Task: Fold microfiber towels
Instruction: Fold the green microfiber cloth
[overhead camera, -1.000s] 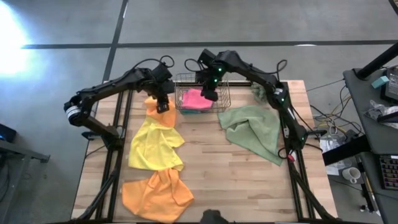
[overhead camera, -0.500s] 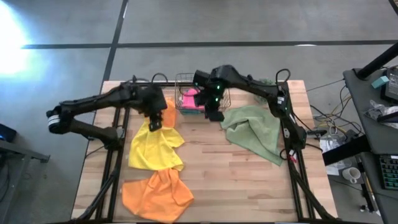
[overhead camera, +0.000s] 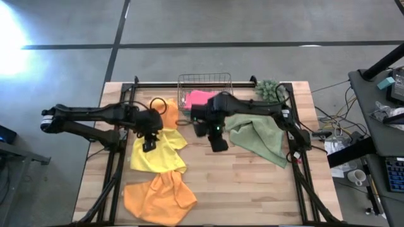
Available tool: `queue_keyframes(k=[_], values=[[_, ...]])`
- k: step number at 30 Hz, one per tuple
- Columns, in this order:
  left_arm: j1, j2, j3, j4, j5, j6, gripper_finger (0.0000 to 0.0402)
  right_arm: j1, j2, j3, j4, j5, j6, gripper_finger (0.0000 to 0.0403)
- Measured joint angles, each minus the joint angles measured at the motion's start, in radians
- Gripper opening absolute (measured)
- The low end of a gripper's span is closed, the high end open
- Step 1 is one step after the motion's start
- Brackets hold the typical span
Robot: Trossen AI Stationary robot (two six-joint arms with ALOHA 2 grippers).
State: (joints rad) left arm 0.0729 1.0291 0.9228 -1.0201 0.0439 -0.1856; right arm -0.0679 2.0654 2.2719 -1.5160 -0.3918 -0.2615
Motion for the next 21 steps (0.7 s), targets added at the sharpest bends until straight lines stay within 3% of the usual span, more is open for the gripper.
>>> queue_keyframes(k=[6, 13, 21], values=[[-0.02, -0.006, -0.061, 0.001, -0.002, -0.019, 0.0144, 0.07, -0.083, -0.189, 0.074, 0.05, 0.114, 0.0008], [-0.023, 0.003, -0.082, 0.031, -0.002, -0.017, 0.0144, 0.128, -0.299, -0.504, 0.337, 0.165, 0.331, 0.0008], [-0.023, 0.014, -0.087, 0.245, -0.004, 0.01, 0.0144, 0.195, -0.49, -0.723, 0.418, 0.301, 0.55, 0.0009]])
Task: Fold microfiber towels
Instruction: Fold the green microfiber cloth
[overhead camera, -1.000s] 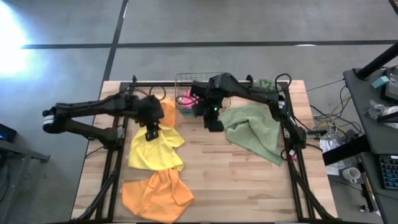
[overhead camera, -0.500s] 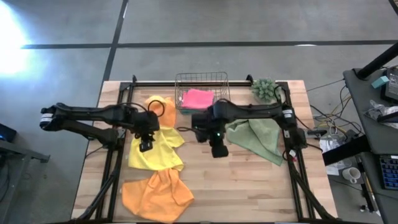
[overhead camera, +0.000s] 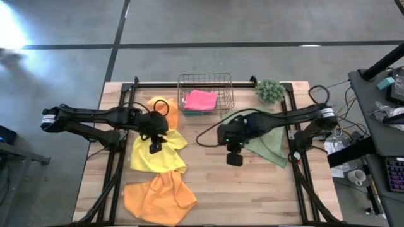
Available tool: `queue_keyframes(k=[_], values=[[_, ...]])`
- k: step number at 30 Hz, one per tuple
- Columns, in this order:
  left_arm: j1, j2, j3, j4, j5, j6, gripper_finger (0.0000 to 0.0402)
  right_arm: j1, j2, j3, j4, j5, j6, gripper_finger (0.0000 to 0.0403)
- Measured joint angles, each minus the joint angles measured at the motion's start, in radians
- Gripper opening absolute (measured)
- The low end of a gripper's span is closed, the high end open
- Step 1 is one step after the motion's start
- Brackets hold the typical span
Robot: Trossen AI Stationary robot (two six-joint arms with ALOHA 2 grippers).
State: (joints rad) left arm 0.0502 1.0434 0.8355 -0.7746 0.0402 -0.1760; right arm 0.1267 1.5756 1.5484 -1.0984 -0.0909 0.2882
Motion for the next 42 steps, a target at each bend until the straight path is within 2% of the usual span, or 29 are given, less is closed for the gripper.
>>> queue_keyframes(k=[8, 14, 18, 25, 30, 35, 42], values=[[0.0, 0.09, -0.007, 0.292, -0.002, 0.055, 0.0144, 0.024, -0.138, -0.225, 0.033, 0.118, 0.06, 0.0009], [0.0, 0.197, 0.001, 0.478, -0.005, 0.087, 0.0144, -0.024, -0.273, -0.46, 0.249, 0.13, 0.135, 0.0009], [0.0, 0.261, 0.002, 0.561, -0.005, 0.106, 0.0144, -0.05, -0.312, -0.579, 0.414, 0.155, 0.151, 0.0009], [0.0, 0.298, 0.002, 0.57, -0.065, 0.131, 0.0144, -0.137, -0.287, -0.751, 0.638, 0.2, 0.177, 0.0009], [0.0, 0.287, 0.002, 0.56, -0.192, 0.138, 0.0144, -0.208, -0.265, -0.842, 0.805, 0.199, 0.184, 0.0009], [0.001, 0.269, 0.002, 0.521, -0.319, 0.139, 0.0144, -0.238, -0.214, -0.888, 0.89, 0.146, 0.173, 0.0009], [0.002, 0.23, 0.003, 0.501, -0.371, 0.14, 0.0144, -0.236, -0.098, -0.896, 0.962, 0.126, 0.197, 0.0009]])
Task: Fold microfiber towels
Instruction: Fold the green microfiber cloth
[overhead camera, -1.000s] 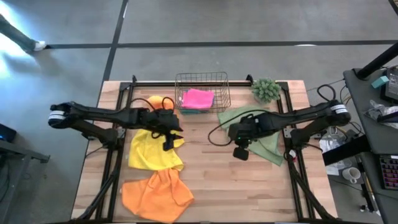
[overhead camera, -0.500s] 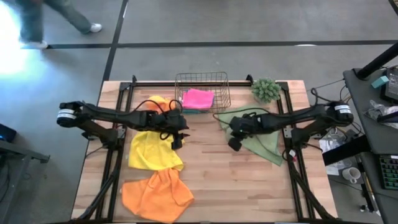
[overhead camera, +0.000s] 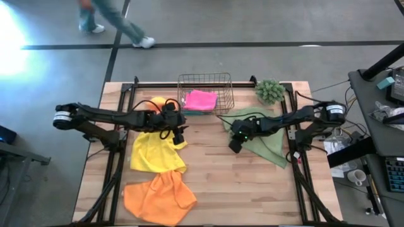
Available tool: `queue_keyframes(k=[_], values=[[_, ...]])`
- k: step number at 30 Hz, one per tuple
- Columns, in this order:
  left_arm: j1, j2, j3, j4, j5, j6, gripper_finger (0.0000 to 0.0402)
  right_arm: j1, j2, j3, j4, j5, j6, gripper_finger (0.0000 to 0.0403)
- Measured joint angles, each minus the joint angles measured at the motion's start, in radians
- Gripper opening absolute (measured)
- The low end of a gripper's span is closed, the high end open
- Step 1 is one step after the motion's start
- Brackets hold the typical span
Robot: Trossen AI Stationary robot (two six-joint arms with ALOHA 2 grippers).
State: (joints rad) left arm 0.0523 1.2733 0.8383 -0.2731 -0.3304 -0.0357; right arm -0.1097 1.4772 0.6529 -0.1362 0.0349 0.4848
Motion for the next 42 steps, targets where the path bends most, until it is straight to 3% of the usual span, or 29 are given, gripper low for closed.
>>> queue_keyframes(k=[8, 14, 24, 34, 42], values=[[0.0, -0.006, 0.0, 0.003, 0.002, 0.06, 0.0144, 0.093, 0.075, 0.075, 0.018, -0.108, 0.079, 0.0009], [0.0, 0.001, -0.001, 0.002, 0.077, 0.156, 0.0144, 0.203, 0.149, 0.16, 0.019, -0.123, 0.219, 0.0008], [0.0, 0.002, -0.014, -0.044, 0.13, 0.174, 0.0144, 0.425, 0.373, 0.434, 0.024, -0.122, 0.409, 0.0008], [0.0, 0.002, -0.038, -0.091, 0.361, 0.174, 0.0144, 0.512, 0.471, 0.615, 0.006, -0.11, 0.427, 0.0009], [-0.022, 0.002, -0.039, -0.097, 0.695, 0.173, 0.0144, 0.559, 0.425, 0.704, -0.169, 0.093, 0.432, 0.0009]])
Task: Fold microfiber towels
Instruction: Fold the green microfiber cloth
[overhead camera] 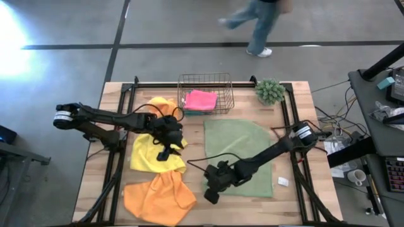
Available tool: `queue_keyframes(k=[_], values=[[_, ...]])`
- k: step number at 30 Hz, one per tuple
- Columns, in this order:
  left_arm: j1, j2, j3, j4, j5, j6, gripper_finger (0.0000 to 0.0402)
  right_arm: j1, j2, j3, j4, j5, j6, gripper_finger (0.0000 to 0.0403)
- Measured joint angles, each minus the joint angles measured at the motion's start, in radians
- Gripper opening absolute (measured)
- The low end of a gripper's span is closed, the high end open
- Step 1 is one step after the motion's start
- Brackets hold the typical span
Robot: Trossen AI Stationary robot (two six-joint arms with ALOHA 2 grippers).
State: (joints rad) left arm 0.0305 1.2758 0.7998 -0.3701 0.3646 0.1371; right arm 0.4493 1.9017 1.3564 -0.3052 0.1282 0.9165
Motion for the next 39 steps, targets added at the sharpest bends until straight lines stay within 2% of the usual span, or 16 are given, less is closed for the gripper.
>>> queue_keyframes(k=[7, 9, 14, 20, 26, 31, 39], values=[[-0.102, 0.006, 0.0, 0.062, -0.017, 0.001, 0.0144, 0.048, -0.101, 0.006, -0.148, 0.144, 0.052, 0.0009], [-0.136, 0.012, 0.004, 0.086, -0.065, 0.001, 0.0144, 0.056, -0.141, 0.002, -0.181, 0.163, 0.054, 0.0009], [-0.212, 0.035, 0.026, 0.135, -0.269, 0.0, 0.0144, 0.068, -0.234, -0.027, -0.287, 0.163, 0.06, 0.0009], [-0.269, 0.083, 0.04, 0.243, -0.316, -0.091, 0.0144, 0.101, -0.344, -0.076, -0.387, 0.163, 0.051, 0.0009], [-0.324, 0.199, 0.059, 0.347, -0.379, -0.133, 0.0144, 0.181, -0.459, -0.181, -0.396, 0.162, 0.058, 0.0009], [-0.378, 0.318, 0.168, 0.371, -0.395, -0.132, 0.0144, 0.218, -0.533, -0.293, -0.378, 0.161, 0.114, 0.0009], [-0.384, 0.516, 0.319, 0.364, -0.399, -0.136, 0.0144, 0.229, -0.608, -0.391, -0.307, 0.16, 0.058, 0.0009]])
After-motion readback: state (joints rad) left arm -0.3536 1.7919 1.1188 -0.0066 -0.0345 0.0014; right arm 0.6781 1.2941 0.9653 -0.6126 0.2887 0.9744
